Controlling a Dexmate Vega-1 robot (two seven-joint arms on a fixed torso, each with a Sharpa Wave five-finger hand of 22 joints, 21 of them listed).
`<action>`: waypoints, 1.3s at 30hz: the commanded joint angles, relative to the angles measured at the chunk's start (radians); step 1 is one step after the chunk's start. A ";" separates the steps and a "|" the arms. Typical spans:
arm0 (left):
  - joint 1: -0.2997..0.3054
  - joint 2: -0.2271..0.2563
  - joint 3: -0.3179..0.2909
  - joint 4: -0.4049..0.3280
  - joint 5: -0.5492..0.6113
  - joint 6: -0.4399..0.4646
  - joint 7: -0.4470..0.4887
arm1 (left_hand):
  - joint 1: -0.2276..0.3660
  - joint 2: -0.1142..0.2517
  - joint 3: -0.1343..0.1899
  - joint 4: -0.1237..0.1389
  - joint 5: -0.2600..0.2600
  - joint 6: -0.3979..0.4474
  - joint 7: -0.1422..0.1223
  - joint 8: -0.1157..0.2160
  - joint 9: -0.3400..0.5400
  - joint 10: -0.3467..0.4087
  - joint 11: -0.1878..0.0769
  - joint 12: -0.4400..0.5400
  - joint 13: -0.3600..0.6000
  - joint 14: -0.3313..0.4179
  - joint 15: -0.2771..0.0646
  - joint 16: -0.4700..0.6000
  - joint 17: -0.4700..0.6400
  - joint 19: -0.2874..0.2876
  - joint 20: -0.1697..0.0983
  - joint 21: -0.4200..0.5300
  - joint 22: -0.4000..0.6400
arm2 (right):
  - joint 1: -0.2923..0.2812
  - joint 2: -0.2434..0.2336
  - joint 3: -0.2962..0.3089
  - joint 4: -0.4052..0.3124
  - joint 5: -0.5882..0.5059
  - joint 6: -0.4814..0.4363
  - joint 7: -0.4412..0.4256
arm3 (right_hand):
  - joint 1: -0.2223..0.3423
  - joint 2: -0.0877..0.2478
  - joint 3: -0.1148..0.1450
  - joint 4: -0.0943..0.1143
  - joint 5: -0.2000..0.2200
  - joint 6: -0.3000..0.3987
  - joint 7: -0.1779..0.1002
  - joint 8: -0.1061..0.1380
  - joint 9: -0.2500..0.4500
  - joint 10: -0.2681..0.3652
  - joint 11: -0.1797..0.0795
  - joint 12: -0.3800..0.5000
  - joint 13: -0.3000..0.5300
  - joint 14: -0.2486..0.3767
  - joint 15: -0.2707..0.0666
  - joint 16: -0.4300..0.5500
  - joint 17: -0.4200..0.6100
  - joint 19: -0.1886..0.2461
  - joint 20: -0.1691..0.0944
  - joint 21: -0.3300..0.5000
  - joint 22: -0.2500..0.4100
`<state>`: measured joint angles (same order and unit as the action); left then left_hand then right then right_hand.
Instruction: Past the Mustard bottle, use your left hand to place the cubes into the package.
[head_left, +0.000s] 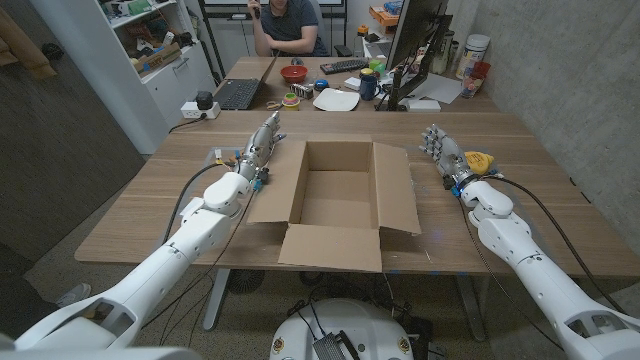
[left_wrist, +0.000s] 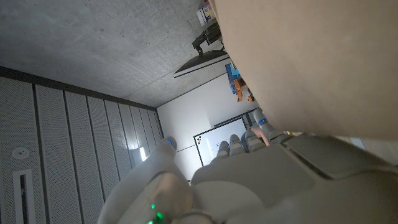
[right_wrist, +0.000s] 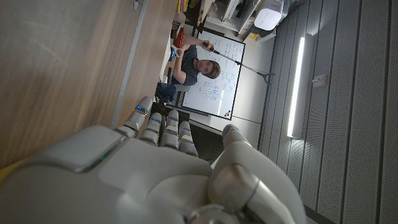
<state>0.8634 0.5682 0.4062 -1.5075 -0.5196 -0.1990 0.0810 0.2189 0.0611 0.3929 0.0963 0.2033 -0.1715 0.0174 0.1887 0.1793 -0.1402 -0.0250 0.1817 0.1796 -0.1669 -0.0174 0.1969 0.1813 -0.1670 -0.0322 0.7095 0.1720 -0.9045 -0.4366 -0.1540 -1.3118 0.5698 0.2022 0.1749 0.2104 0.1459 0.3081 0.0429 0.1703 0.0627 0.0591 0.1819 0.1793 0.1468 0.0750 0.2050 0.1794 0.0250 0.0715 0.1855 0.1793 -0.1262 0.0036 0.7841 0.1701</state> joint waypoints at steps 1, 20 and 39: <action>0.071 0.077 -0.030 -0.155 0.076 0.052 0.077 | 0.010 -0.009 -0.002 -0.010 0.003 -0.008 -0.009 0.003 0.003 -0.012 -0.002 0.001 0.001 -0.025 0.001 0.001 -0.001 -0.011 -0.006 -0.003 0.003 | -0.013 0.043 0.051 0.014 -0.033 -0.007 0.047 | 0.003 0.003 0.005 0.002 0.005 0.005 0.003 0.007 0.004 0.007 -0.002 0.005 0.004 0.002 0.008 0.007 0.002 -0.005 0.000 -0.002 0.005; 0.217 0.154 -0.129 -0.350 0.223 0.133 0.242 | 0.049 -0.046 -0.010 -0.045 0.001 0.022 -0.060 0.015 0.004 0.018 0.009 0.010 0.002 0.007 0.008 0.009 -0.002 0.019 0.009 -0.011 0.003 | -0.017 0.060 0.064 0.008 -0.048 -0.018 0.052 | -0.001 0.001 0.001 0.005 0.005 0.004 0.003 0.007 0.004 0.007 -0.003 0.005 0.004 0.002 0.008 0.008 0.003 -0.003 0.000 -0.008 0.005; 0.349 0.208 -0.235 -0.513 0.425 0.239 0.347 | 0.094 -0.065 -0.010 -0.078 -0.001 0.065 -0.091 0.026 0.006 0.068 0.012 0.020 0.003 0.063 0.007 0.022 0.001 0.059 0.009 -0.016 0.005 | 0.019 0.087 0.047 0.059 -0.065 -0.006 0.065 | -0.008 -0.002 -0.004 0.009 0.005 0.003 0.004 0.006 0.004 0.007 -0.002 0.005 0.004 0.002 0.007 0.008 0.004 -0.001 0.001 -0.015 0.006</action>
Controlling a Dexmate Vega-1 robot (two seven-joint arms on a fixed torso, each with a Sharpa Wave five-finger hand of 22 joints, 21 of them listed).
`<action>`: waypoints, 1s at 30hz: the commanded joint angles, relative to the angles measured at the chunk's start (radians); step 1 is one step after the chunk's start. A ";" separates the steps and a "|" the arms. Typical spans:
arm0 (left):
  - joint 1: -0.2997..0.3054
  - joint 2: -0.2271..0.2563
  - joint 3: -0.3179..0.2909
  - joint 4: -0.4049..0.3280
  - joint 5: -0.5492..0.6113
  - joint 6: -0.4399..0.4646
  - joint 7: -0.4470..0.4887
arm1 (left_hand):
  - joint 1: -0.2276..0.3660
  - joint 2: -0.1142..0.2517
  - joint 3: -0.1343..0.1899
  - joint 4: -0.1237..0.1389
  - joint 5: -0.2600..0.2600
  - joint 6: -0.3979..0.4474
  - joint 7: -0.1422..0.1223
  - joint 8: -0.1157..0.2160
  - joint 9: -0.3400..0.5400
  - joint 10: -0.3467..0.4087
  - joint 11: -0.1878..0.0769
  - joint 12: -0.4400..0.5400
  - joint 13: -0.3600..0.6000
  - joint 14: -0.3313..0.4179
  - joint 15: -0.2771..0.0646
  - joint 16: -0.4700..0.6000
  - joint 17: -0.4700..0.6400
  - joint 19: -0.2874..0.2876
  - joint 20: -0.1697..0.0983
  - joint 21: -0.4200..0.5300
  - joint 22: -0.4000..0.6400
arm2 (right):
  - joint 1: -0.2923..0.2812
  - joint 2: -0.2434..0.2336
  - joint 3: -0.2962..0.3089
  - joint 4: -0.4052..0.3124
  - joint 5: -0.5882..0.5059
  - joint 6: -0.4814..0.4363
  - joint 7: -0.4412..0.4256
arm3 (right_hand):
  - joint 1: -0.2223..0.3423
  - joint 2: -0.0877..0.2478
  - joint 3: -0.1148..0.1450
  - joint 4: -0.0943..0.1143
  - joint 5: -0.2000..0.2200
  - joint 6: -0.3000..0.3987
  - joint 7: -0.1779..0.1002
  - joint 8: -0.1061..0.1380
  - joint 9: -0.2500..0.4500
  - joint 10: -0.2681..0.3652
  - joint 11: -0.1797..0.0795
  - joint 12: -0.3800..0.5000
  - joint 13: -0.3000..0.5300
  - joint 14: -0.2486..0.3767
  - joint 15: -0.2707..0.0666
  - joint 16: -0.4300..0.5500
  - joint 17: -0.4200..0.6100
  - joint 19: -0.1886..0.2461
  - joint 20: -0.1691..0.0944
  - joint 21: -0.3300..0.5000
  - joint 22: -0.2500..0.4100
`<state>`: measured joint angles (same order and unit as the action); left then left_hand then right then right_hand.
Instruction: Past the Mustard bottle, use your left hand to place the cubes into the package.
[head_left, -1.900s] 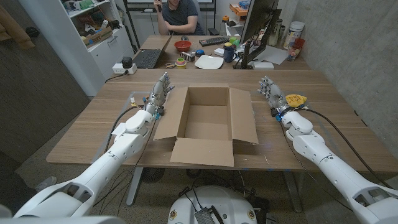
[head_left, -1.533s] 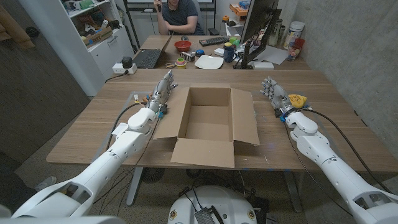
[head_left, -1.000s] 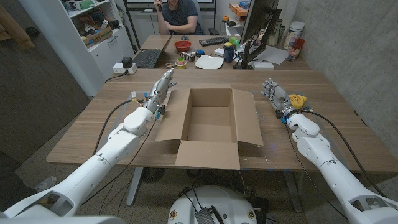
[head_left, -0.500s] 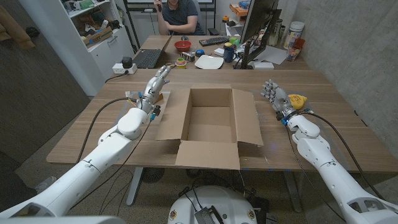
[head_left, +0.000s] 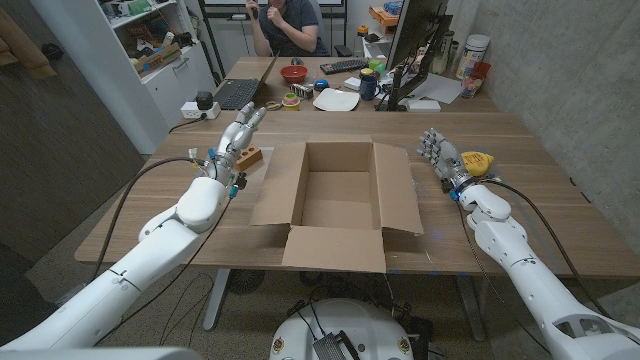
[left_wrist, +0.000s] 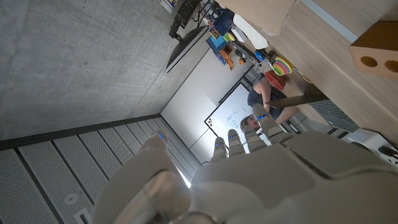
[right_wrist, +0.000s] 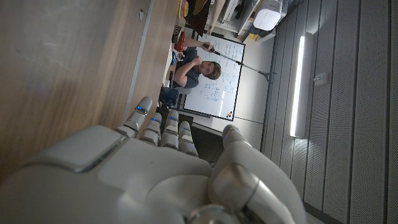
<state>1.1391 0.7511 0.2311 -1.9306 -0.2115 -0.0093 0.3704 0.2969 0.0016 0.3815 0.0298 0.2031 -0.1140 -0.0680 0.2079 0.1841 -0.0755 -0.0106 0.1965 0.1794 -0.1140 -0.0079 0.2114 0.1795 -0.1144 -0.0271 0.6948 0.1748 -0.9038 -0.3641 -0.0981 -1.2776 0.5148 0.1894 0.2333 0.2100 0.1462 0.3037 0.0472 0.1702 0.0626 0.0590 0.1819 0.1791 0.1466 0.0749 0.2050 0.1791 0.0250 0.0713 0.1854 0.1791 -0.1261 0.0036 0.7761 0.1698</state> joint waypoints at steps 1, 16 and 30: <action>0.080 0.027 -0.064 -0.100 0.138 0.056 0.069 | 0.017 -0.007 0.001 -0.013 -0.001 0.010 -0.008 0.007 0.001 0.004 -0.002 0.005 0.003 0.011 -0.003 0.007 0.002 0.007 0.004 -0.001 0.002 | 0.020 0.016 -0.009 0.028 -0.011 0.010 0.007 | -0.008 -0.003 0.000 0.006 0.005 0.003 0.004 0.006 0.004 0.006 -0.002 0.004 0.005 0.002 0.007 0.008 0.004 -0.001 0.001 -0.007 0.006; 0.161 0.026 -0.131 -0.185 0.296 0.110 0.071 | 0.048 -0.020 0.000 -0.036 -0.002 0.015 -0.085 0.003 0.002 0.010 -0.007 0.000 0.004 0.017 -0.009 0.001 0.004 0.009 0.004 -0.013 0.003 | 0.025 0.022 -0.007 0.044 -0.016 0.015 0.004 | -0.013 -0.004 -0.003 0.010 0.006 0.002 0.005 0.006 0.004 0.006 0.000 0.005 0.005 0.001 0.009 0.008 0.004 0.001 0.001 -0.012 0.006; 0.272 0.055 -0.179 -0.338 0.573 0.258 0.065 | 0.104 -0.029 0.006 -0.071 -0.005 0.072 -0.148 0.018 0.003 0.019 -0.032 -0.001 0.005 0.025 -0.025 -0.005 0.004 0.028 -0.011 -0.022 0.004 | 0.023 0.024 -0.001 0.053 -0.013 0.023 0.012 | -0.021 -0.008 -0.006 0.015 0.006 0.002 0.005 0.006 0.004 0.007 0.001 0.005 0.005 0.001 0.008 0.007 0.004 0.002 0.002 -0.017 0.006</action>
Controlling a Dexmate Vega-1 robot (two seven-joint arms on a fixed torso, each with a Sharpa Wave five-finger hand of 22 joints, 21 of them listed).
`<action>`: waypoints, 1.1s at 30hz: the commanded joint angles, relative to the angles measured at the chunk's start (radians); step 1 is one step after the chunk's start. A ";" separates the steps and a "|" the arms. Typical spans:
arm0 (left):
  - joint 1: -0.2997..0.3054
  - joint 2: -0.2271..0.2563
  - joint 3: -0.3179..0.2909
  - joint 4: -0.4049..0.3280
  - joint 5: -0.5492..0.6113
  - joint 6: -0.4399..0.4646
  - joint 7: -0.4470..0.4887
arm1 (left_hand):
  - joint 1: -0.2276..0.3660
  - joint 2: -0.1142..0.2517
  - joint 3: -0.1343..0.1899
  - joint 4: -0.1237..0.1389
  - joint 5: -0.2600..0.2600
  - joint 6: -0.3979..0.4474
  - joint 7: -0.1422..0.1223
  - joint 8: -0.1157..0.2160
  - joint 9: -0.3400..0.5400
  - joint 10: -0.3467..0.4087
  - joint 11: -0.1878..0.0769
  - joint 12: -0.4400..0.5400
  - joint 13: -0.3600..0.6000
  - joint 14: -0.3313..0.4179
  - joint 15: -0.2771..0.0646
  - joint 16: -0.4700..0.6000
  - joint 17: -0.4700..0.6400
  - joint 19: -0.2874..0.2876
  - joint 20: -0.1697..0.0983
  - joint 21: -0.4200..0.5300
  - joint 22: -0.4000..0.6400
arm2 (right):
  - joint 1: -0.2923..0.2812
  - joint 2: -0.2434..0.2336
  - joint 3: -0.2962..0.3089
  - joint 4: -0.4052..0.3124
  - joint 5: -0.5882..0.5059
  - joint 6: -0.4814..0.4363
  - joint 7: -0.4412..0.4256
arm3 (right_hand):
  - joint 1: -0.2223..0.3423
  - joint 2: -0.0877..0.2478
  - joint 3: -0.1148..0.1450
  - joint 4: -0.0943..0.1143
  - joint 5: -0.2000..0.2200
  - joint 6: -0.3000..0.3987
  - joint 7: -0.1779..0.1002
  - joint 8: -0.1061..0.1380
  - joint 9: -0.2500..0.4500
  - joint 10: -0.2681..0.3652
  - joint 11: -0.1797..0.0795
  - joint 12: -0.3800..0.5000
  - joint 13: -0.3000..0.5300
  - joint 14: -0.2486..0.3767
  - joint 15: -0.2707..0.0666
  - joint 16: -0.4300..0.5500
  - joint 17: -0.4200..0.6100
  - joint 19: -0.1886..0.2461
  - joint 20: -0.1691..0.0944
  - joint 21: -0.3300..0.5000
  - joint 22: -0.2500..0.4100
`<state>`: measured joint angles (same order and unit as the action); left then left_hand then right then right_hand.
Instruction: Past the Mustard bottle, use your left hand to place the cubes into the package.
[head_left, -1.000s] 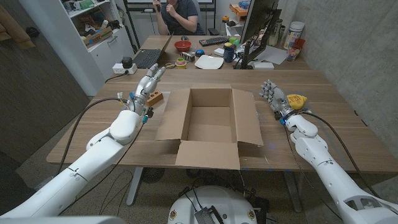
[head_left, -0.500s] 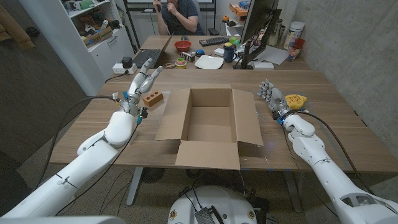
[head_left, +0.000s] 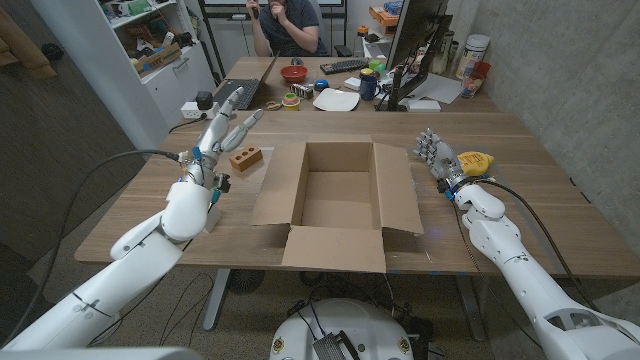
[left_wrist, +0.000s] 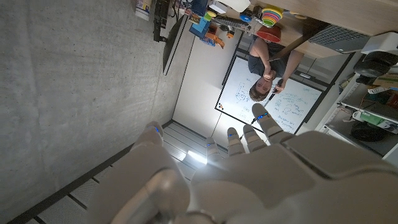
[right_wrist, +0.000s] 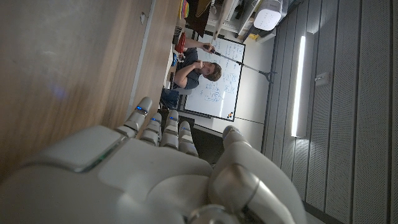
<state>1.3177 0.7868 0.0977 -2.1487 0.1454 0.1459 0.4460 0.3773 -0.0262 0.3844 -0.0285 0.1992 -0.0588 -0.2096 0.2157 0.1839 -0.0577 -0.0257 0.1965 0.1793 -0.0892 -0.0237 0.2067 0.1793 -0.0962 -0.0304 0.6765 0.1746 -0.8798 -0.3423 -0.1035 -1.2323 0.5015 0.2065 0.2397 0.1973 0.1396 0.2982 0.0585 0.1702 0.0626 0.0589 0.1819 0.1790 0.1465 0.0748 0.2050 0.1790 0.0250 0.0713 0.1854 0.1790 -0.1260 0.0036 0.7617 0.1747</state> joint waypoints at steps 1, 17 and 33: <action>0.102 0.016 -0.051 -0.130 0.230 0.107 -0.012 | 0.024 -0.001 0.003 -0.013 -0.001 0.018 -0.007 0.010 0.003 0.002 -0.018 -0.001 0.005 -0.001 -0.010 -0.001 0.004 0.010 -0.007 -0.004 0.004 | -0.002 0.003 0.005 0.006 0.000 0.006 0.003 | -0.009 -0.002 -0.001 0.004 0.006 0.002 0.005 0.006 0.004 0.007 0.002 0.005 0.005 0.001 0.008 0.007 0.004 0.002 0.003 -0.003 0.001; 0.266 -0.030 -0.137 -0.292 0.501 0.289 -0.135 | 0.041 -0.015 -0.006 -0.026 -0.003 0.053 -0.002 0.013 0.004 0.027 -0.032 0.002 0.005 0.023 -0.024 0.003 0.007 0.042 -0.004 -0.006 0.005 | -0.007 0.003 0.006 0.004 0.004 0.006 0.012 | -0.017 -0.005 -0.004 0.011 0.007 0.000 0.002 0.006 0.004 0.006 0.002 0.004 0.005 0.002 0.009 0.007 0.004 0.004 0.003 -0.009 0.002; 0.222 -0.098 0.078 -0.289 1.102 0.653 -0.222 | 0.046 -0.027 -0.017 -0.031 -0.002 0.061 -0.008 0.008 0.005 0.018 -0.039 -0.003 0.006 0.012 -0.027 -0.004 0.009 0.024 0.033 -0.025 0.003 | 0.020 0.004 -0.011 0.026 -0.007 0.009 0.032 | -0.026 -0.010 -0.008 0.018 0.008 0.001 0.002 0.007 0.004 0.006 0.003 0.004 0.005 0.002 0.012 0.006 0.004 0.005 0.005 -0.014 0.002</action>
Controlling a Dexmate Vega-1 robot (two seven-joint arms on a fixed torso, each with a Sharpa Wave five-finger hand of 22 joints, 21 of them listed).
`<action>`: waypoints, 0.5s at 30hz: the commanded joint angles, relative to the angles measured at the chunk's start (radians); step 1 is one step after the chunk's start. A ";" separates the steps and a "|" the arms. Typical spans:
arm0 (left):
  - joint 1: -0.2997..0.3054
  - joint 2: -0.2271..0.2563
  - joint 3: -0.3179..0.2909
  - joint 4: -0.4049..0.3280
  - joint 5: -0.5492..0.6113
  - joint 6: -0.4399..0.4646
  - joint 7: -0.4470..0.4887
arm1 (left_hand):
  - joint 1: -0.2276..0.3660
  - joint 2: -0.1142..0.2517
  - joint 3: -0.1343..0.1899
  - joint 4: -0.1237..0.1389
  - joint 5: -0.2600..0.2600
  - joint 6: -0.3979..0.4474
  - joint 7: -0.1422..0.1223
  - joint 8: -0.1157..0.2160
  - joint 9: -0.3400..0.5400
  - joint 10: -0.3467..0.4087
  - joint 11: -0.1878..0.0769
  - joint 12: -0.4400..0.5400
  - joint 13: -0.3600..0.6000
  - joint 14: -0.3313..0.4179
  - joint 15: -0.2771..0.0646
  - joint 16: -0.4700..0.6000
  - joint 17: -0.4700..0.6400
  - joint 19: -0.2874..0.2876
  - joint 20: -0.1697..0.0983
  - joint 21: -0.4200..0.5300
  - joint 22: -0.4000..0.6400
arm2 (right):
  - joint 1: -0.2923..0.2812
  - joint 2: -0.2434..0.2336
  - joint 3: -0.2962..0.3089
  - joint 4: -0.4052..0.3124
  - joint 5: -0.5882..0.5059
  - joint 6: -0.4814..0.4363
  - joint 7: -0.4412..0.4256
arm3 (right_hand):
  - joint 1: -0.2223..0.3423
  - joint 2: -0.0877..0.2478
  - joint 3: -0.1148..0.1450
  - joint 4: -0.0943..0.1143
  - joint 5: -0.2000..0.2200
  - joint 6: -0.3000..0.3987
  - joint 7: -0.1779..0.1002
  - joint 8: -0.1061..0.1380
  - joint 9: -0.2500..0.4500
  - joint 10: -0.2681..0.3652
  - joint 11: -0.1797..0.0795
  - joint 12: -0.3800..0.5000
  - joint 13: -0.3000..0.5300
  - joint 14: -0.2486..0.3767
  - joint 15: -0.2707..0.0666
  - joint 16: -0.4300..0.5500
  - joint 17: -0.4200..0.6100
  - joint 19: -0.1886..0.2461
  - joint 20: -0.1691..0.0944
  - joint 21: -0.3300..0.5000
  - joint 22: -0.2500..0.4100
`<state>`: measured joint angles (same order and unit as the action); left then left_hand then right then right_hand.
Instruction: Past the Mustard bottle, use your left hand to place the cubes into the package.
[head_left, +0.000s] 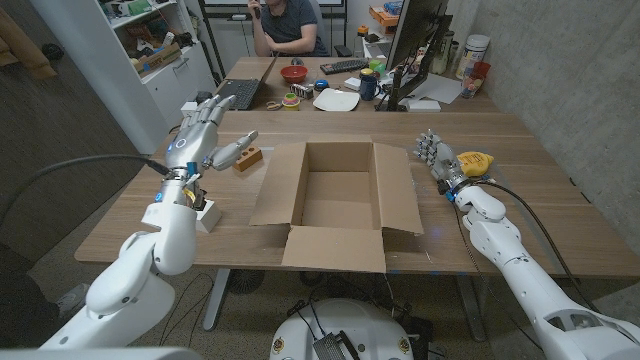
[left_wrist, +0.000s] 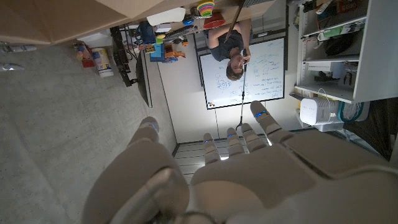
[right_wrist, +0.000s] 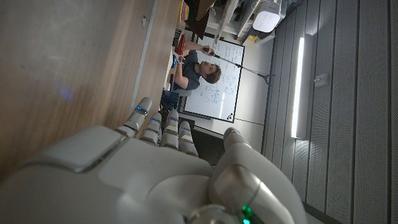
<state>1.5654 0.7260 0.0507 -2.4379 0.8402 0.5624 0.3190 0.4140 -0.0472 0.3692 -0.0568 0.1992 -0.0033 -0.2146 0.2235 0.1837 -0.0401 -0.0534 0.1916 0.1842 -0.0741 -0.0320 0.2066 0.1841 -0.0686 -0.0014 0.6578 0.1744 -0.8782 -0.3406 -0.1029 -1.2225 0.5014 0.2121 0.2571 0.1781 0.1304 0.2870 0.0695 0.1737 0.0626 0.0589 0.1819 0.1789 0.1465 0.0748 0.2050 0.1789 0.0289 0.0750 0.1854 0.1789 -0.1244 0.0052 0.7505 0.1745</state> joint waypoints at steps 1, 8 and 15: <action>-0.033 -0.049 0.136 0.004 0.430 0.251 -0.106 | 0.010 -0.006 -0.002 -0.003 -0.002 0.006 -0.003 0.000 0.005 0.001 -0.012 0.002 0.001 -0.003 -0.019 -0.004 0.004 -0.003 0.004 -0.006 0.004 | 0.018 0.002 -0.011 0.014 -0.008 0.002 0.011 | -0.008 -0.002 0.002 0.007 0.004 0.001 0.002 0.007 0.004 0.006 0.003 0.004 0.005 -0.002 0.008 0.006 0.004 0.004 0.004 -0.003 0.002; -0.043 -0.094 0.146 0.007 0.480 0.281 -0.151 | 0.013 -0.008 -0.004 -0.004 -0.001 0.012 -0.003 0.001 0.006 0.009 -0.012 0.005 0.001 0.002 -0.022 -0.003 0.004 0.005 0.013 -0.007 0.003 | 0.011 -0.001 -0.009 0.004 -0.009 -0.004 0.002 | -0.014 -0.004 -0.001 0.012 0.005 0.000 0.002 0.006 0.004 0.005 0.004 0.004 0.005 -0.003 0.009 0.006 0.004 0.004 0.005 -0.006 0.002; -0.052 -0.127 0.164 0.013 0.570 0.307 -0.216 | 0.016 -0.009 -0.006 -0.006 -0.001 0.013 -0.002 -0.002 0.006 0.015 -0.008 0.007 0.002 0.009 -0.023 -0.002 0.005 0.034 0.022 -0.002 0.003 | 0.012 -0.002 -0.008 0.007 -0.009 0.001 0.003 | -0.018 -0.007 -0.003 0.014 0.005 -0.001 0.002 0.006 0.004 0.006 0.005 0.004 0.005 -0.002 0.010 0.006 0.004 0.004 0.006 -0.008 0.002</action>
<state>1.5317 0.6537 0.1717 -2.4314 1.2469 0.7968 0.2021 0.4192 -0.0525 0.3651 -0.0609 0.1992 0.0058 -0.2161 0.2235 0.1836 -0.0363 -0.0571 0.1916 0.1840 -0.0703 -0.0358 0.2066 0.1840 -0.0483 0.0182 0.6539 0.1744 -0.8665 -0.3402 -0.1106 -1.2145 0.4938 0.2129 0.2627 0.1702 0.1224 0.2843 0.0805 0.1736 0.0626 0.0589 0.1819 0.1790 0.1465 0.0748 0.2050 0.1789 0.0288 0.0749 0.1854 0.1788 -0.1188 0.0108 0.7432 0.1745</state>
